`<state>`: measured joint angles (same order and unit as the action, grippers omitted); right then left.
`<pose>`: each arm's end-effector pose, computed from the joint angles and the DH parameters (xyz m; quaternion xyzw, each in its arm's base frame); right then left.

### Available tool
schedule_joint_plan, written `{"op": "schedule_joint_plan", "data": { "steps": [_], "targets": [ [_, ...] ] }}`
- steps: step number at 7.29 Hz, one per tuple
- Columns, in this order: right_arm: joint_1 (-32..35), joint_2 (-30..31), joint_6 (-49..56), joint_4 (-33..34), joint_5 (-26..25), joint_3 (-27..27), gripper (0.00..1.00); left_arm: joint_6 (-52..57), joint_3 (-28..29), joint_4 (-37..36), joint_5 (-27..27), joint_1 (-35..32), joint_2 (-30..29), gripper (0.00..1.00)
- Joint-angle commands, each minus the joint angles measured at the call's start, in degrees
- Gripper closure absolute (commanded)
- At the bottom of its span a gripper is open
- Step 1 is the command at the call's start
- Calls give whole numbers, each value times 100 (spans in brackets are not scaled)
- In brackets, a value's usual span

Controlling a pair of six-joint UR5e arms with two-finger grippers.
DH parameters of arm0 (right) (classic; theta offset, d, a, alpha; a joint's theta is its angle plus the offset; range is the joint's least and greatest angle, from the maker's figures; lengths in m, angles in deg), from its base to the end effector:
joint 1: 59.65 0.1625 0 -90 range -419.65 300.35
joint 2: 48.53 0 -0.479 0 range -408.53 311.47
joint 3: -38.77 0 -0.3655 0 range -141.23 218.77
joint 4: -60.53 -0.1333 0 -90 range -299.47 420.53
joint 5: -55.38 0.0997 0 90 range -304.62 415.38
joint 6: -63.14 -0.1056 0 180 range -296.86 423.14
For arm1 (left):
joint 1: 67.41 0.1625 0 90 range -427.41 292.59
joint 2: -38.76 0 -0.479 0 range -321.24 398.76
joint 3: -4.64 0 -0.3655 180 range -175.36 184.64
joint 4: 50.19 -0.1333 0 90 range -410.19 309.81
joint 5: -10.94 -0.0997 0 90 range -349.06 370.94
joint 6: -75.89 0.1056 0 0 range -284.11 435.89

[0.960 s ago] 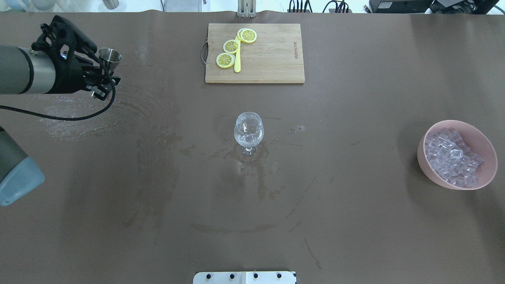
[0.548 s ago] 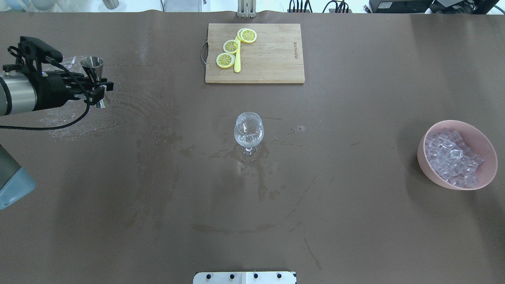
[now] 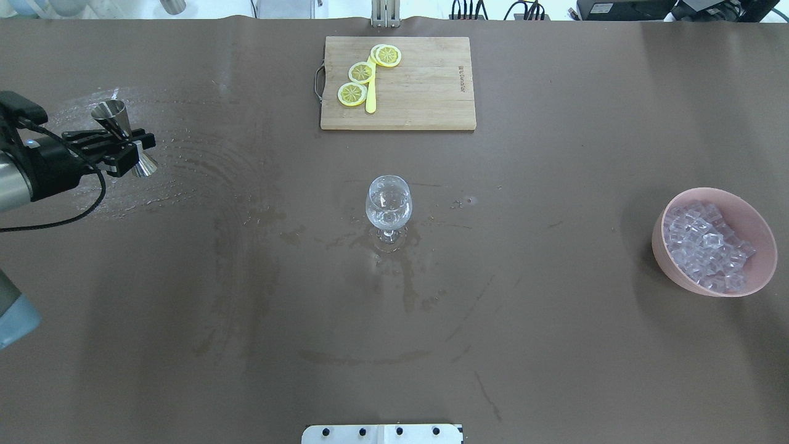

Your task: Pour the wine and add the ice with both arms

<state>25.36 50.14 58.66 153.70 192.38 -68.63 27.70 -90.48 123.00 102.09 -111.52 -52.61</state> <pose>0.0215 -0.3986 0.6426 0.0114 -0.4006 -0.0234 0.9159 0.2539 -0.4288 0.5009 0.4753 0.5209 -0.0072 0.7090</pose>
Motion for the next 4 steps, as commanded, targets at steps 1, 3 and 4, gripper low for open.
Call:
{"op": "schedule_joint_plan", "data": {
  "steps": [1, 3, 4],
  "targets": [
    [6, 22, 0, 0, 2, -27, 0, -24, 46, 110, -1663, 1232, -21, 100],
    [6, 13, 0, 0, 2, -27, 0, 72, 46, -170, -2722, 1817, -39, 100],
    [6, 21, 9, 0, 2, -35, 0, 116, 20, -459, -2865, 1818, -30, 100]
  ]
}}
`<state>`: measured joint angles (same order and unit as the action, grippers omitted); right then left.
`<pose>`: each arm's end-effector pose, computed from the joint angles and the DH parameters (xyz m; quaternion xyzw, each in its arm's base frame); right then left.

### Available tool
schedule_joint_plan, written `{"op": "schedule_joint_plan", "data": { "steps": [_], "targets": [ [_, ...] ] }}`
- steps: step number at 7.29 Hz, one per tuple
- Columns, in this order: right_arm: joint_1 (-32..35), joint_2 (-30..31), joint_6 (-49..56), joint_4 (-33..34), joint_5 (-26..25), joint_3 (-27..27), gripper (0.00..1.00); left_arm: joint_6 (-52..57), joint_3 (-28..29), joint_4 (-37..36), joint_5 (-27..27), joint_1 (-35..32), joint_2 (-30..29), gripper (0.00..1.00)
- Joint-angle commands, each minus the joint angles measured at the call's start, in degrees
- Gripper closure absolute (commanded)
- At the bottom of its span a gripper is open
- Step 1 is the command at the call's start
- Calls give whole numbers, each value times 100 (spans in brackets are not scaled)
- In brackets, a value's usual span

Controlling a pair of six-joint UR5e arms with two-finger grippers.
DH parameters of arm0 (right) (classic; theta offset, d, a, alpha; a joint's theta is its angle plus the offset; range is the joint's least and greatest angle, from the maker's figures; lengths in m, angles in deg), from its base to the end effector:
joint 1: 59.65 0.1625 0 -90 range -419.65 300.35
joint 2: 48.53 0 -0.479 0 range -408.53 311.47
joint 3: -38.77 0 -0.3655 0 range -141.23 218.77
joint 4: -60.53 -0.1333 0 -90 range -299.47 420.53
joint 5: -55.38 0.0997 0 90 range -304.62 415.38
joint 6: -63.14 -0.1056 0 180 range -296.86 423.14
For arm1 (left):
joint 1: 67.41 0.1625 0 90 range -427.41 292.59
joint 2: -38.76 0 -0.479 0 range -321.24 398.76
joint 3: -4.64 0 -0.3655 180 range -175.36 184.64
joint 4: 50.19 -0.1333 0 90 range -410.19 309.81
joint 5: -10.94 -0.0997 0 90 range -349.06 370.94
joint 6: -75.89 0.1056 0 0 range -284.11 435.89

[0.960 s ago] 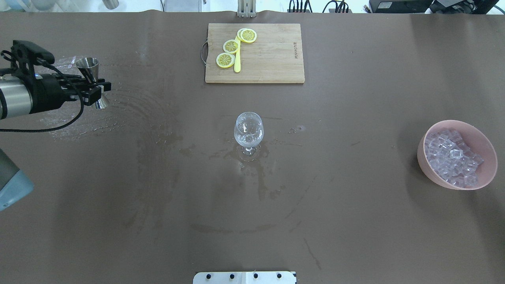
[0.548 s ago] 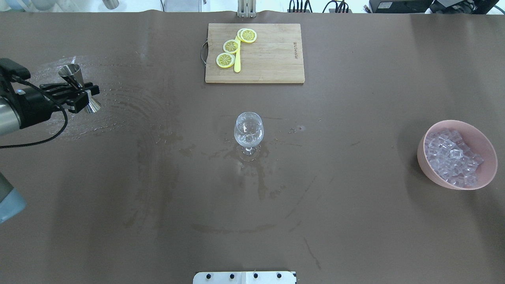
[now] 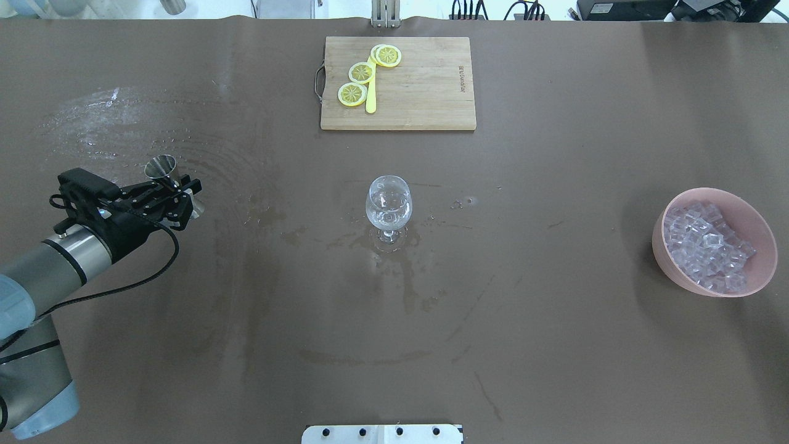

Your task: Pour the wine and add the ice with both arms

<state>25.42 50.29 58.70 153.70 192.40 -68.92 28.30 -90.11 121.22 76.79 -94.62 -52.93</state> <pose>0.0220 -0.3974 0.6412 0.0129 -0.4008 -0.0238 0.9158 0.3438 -0.3752 0.5043 0.5110 0.4710 -0.0507 0.7173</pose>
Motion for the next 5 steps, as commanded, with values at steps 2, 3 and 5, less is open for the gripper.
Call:
{"op": "schedule_joint_plan", "data": {
  "steps": [2, 3, 5],
  "targets": [
    [0, -3, -4, 0, 0, -15, 0, 364, 36, -450, -547, 137, 20, 100],
    [0, -3, -4, 0, 0, -24, 0, 277, 193, -355, -530, 180, -6, 100],
    [0, -12, -4, 0, 0, -24, 0, 276, 238, -336, -529, 233, -7, 100]
  ]
}}
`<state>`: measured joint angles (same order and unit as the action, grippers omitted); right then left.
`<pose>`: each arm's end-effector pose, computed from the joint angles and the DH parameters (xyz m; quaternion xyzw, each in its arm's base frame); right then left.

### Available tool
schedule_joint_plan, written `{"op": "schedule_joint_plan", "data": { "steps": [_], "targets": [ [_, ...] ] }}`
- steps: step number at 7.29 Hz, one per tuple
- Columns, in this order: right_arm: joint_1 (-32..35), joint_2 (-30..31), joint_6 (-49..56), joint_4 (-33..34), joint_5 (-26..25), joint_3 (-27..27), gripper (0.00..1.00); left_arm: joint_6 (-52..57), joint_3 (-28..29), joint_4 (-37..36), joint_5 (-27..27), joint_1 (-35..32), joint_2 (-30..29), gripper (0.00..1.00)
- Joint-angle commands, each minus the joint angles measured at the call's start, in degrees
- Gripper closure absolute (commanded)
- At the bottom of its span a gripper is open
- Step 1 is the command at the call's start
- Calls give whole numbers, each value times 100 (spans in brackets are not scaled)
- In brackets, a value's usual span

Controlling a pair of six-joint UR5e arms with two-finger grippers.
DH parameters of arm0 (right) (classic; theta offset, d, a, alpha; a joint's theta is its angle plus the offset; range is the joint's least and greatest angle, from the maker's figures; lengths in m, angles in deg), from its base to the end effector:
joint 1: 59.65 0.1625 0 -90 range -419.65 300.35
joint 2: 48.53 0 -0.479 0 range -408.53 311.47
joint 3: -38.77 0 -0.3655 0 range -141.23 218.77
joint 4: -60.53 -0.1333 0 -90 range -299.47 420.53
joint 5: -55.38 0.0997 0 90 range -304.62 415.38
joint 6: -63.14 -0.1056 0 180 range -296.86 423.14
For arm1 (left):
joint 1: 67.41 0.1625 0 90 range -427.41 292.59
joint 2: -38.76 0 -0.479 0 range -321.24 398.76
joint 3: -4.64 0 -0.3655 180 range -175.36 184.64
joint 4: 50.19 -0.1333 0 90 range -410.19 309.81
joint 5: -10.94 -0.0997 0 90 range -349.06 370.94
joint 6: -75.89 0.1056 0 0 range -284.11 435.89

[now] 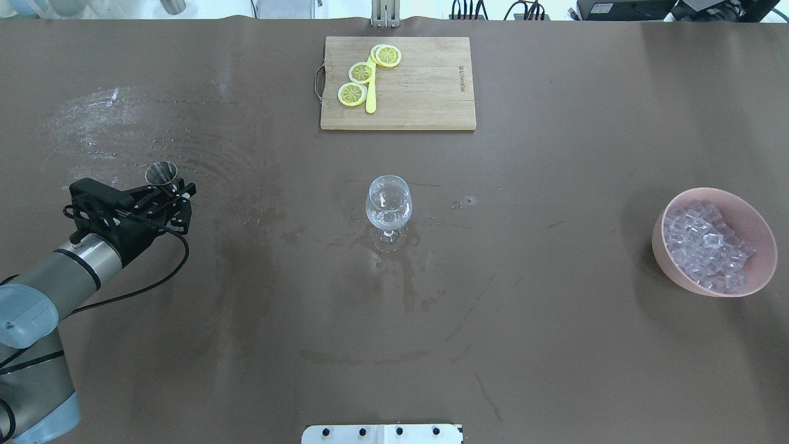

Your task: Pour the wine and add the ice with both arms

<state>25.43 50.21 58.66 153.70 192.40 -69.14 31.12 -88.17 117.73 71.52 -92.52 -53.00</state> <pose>0.0220 -0.3981 0.6389 0.0152 -0.4010 -0.0244 0.9156 0.3590 -0.3728 0.5253 0.5234 0.4113 -0.0378 0.7453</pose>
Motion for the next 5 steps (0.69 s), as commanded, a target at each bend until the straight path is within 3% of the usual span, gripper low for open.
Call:
{"op": "schedule_joint_plan", "data": {
  "steps": [1, 5],
  "targets": [
    [0, -4, 0, 0, 0, -2, 0, 3, 184, 161, 7, 23, 1, 100],
    [0, -12, 0, 0, 0, 7, 0, 82, 641, 960, 77, 32, 62, 100]
  ]
}}
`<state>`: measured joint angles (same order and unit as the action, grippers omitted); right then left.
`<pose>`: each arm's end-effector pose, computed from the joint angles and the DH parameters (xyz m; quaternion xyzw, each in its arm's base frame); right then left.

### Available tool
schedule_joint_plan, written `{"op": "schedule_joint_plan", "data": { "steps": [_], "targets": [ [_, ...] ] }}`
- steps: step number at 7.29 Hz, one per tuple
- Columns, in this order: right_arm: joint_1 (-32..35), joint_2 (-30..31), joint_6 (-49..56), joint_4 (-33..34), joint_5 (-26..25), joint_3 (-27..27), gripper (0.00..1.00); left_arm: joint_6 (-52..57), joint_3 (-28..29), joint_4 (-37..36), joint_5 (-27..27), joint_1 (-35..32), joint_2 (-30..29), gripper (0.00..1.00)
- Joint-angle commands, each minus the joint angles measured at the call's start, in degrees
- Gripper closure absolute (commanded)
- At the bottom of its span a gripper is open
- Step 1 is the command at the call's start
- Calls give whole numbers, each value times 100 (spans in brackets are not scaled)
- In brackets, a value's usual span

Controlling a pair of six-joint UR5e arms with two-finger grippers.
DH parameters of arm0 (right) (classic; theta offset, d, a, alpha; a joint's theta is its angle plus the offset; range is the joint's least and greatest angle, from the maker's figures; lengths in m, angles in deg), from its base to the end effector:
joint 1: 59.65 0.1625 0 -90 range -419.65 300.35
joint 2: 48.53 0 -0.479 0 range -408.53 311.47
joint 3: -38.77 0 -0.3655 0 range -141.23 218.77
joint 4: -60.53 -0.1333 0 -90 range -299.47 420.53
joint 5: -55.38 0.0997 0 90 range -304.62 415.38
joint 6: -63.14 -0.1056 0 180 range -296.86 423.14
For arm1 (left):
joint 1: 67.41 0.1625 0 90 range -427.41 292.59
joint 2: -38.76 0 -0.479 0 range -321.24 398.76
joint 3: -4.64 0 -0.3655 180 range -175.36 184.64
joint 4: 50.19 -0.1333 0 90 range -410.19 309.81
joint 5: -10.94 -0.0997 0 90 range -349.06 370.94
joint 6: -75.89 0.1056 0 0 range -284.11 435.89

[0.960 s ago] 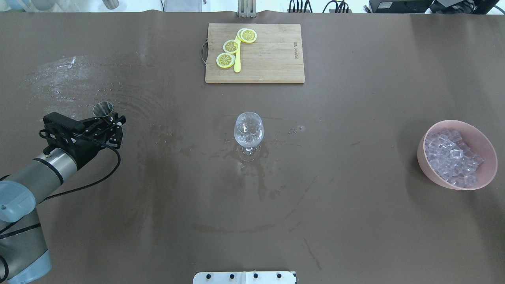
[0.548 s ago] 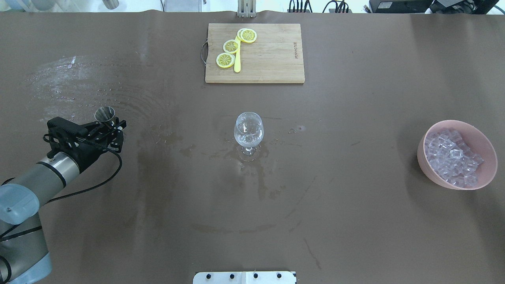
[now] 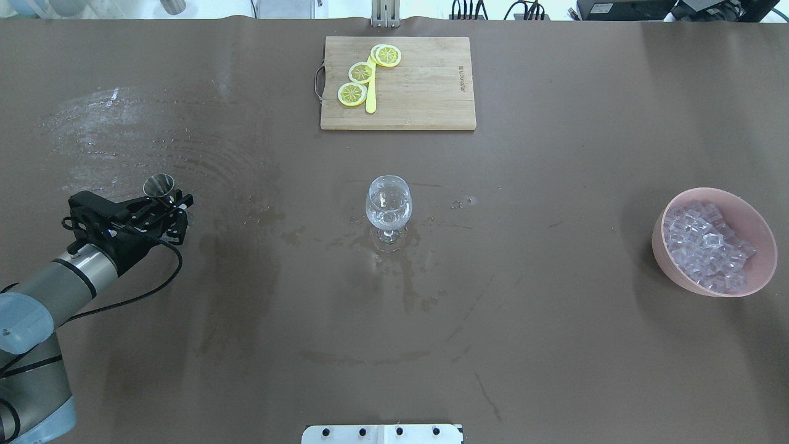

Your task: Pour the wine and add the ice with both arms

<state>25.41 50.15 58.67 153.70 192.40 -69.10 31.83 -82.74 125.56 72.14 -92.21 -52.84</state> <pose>0.0218 -0.3986 0.6388 0.0153 -0.4010 -0.0247 0.9156 0.3586 -0.3686 0.5570 0.5276 0.4259 -0.0335 0.7343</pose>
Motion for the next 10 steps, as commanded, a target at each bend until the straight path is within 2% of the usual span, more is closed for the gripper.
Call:
{"op": "schedule_joint_plan", "data": {
  "steps": [1, 2, 7, 8, 10],
  "targets": [
    [2, 3, -1, 0, 0, -7, 0, 12, 117, 205, 50, 1, 72, 100],
    [-7, -6, -1, 0, 0, -7, 0, 21, 169, 214, 207, -8, 81, 100],
    [2, 3, -1, 0, 0, -7, 0, 21, 275, 215, 208, 1, -16, 100],
    [2, 3, 8, 0, 0, -7, 0, 21, 275, 215, 217, 1, -7, 92],
    [2, -6, -1, 0, 0, -7, 0, 21, 275, 215, 217, 1, -7, 66]
  ]
}}
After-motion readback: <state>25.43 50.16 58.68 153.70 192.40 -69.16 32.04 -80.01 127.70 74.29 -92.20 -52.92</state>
